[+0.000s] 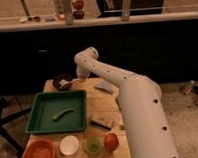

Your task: Wipe purple bowl with brush

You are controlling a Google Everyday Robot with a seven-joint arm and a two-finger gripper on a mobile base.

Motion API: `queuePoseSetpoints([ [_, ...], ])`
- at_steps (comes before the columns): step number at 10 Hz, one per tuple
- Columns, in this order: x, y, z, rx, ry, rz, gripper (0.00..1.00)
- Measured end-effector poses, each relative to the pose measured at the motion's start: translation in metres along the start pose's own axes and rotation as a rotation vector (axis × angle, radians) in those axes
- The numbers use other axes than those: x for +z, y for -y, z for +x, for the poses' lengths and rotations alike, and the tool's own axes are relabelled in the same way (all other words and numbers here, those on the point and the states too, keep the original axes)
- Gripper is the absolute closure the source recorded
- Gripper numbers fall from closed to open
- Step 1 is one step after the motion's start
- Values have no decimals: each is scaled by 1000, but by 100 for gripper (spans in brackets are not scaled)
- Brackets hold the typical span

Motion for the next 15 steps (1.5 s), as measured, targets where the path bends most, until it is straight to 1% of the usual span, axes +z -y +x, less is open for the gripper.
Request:
queuePoseSetpoints([
  [3, -3, 14, 7, -15, -41, 17, 100],
  [6, -7, 28, 6, -38, -57, 33, 100],
  [8, -7, 34, 0, -63, -56, 41, 100],
  [11, -11, 32, -16, -112, -43, 44, 100],
  [12, -15, 28, -25, -137, -35, 47, 100],
  [13, -16, 24, -30, -151, -32, 47, 100],
  [15, -23, 13, -34, -175, -30, 45, 100],
])
